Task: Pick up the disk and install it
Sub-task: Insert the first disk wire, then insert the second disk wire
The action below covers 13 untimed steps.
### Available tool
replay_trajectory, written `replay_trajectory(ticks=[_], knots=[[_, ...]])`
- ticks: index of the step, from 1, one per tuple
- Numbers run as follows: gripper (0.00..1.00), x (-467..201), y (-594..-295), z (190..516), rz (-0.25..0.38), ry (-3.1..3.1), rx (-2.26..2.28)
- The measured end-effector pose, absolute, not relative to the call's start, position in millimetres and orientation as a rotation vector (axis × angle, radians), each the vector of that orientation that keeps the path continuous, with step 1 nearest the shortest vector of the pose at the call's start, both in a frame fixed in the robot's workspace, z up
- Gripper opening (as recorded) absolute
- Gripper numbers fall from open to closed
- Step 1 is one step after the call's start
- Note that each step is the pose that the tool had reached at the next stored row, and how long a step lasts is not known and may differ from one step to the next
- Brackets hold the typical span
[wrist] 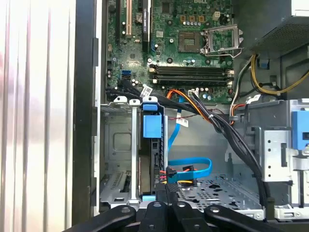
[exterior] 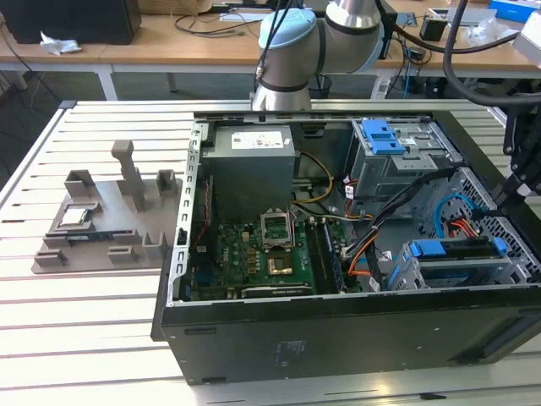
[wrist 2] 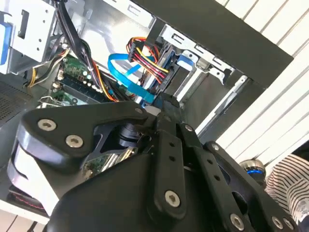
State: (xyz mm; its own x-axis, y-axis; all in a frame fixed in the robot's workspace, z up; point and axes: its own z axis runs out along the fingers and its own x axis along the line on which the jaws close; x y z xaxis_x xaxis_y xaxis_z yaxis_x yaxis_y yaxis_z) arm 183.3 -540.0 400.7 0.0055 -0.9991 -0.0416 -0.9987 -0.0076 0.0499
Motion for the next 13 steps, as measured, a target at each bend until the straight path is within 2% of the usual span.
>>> replay_trajectory(ticks=[8, 11, 12, 13], knots=[[0.11, 183.3, -540.0, 402.1, -0.102, -2.209, 2.223], [0.29, 183.3, -540.0, 402.5, -0.102, -2.209, 2.223], [0.29, 183.3, -540.0, 402.6, -0.102, -2.209, 2.223], [0.36, 183.3, -540.0, 402.6, -0.101, -2.209, 2.223]])
